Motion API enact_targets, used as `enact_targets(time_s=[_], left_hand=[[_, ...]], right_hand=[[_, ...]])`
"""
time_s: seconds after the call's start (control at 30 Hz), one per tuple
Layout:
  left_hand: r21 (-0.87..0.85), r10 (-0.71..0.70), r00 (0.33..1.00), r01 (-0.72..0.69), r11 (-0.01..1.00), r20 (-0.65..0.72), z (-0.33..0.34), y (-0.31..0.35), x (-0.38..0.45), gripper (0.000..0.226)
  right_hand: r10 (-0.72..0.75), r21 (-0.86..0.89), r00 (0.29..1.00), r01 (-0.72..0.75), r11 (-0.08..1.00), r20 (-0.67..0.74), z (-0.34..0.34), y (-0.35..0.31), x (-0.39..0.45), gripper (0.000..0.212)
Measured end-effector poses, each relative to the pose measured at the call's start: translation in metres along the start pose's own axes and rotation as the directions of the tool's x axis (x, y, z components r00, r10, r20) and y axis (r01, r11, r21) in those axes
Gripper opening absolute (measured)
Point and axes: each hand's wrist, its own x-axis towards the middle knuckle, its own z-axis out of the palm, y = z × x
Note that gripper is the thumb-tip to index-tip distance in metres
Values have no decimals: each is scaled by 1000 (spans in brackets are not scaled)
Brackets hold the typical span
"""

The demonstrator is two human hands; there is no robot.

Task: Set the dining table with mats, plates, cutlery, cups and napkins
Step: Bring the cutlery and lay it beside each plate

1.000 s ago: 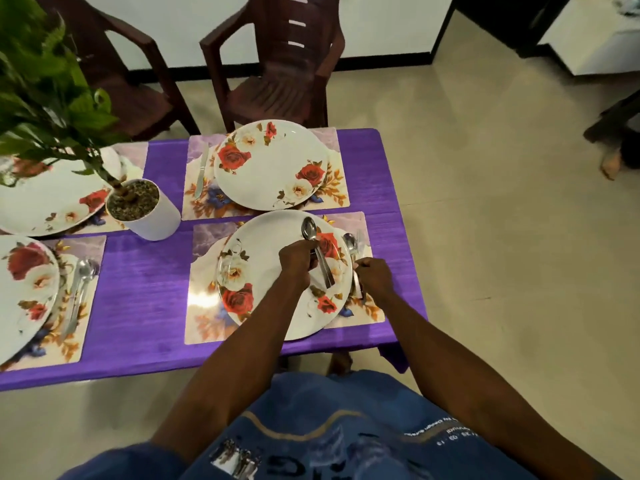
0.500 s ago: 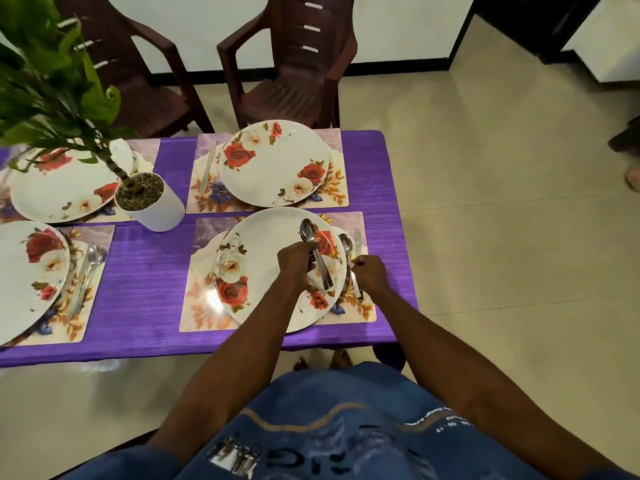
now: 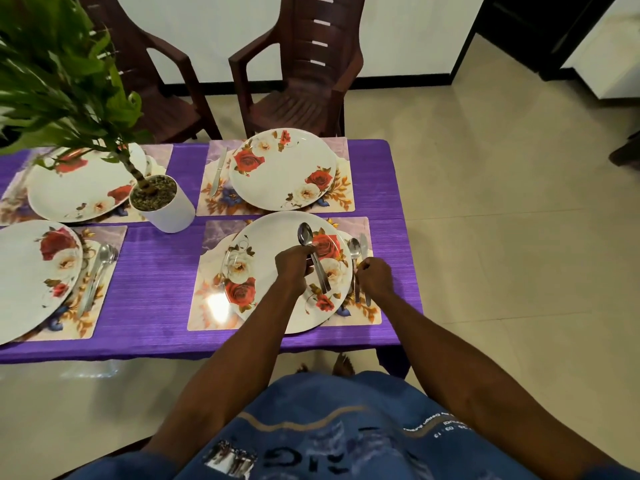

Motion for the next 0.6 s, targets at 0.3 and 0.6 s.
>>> enact_targets(time_s=[0.3, 0.6], left_hand=[[61, -4, 988, -6, 998, 155, 2, -10, 3, 26], [139, -21, 885, -49, 989, 466, 58, -32, -21, 11]], right_hand=[[70, 198, 988, -41, 979, -140, -12, 5, -4, 16], [144, 390, 974, -67, 919, -172, -29, 15, -6, 21]])
